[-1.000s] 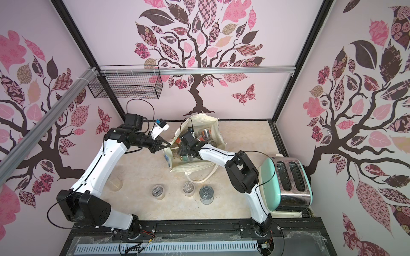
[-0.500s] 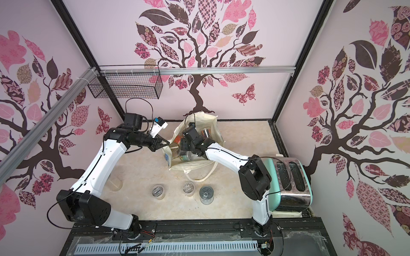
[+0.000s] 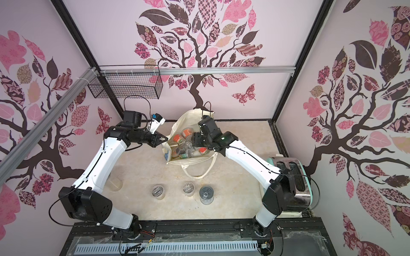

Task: Take out the seed jars from the canvas bag
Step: Pick up the seed jar from the canvas bag, then place the seed jar at the center of the board.

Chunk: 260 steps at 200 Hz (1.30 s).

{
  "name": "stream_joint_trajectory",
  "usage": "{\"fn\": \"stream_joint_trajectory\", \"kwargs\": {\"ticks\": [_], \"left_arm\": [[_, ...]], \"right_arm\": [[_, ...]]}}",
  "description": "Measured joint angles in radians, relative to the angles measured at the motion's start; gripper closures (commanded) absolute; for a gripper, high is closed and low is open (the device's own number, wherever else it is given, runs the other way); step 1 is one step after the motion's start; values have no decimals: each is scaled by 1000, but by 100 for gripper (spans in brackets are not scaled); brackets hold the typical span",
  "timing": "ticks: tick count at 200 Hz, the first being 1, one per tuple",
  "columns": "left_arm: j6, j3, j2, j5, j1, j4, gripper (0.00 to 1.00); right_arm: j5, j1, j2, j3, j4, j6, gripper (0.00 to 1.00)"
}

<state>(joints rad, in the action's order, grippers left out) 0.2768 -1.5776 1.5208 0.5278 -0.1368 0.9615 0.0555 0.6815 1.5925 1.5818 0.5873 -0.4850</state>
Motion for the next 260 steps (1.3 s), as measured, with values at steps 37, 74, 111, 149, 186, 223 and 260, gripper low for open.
{"fn": "stream_joint_trajectory", "kwargs": {"ticks": [37,74,111,149,186,223,260], "left_arm": [[-3,-41,25,-16,9,5,100],[4,-63,37,-23,10,22,100],[10,-64,37,-22,11,31,100],[11,-64,37,-11,14,40,100],[13,-61,33,5,20,46,100],[17,-57,25,13,29,52,100],[19,-57,24,20,32,56,100]], "right_arm": [[-30,-96,-100,53,188,28,32],[-19,-243,-168,55,320,44,31],[32,-289,-274,-76,367,37,32],[13,-289,-337,-377,308,-10,33],[-66,-274,-303,-616,177,-48,34],[-76,-192,-242,-700,60,-78,32],[-101,-152,-210,-807,-75,-118,29]]}}
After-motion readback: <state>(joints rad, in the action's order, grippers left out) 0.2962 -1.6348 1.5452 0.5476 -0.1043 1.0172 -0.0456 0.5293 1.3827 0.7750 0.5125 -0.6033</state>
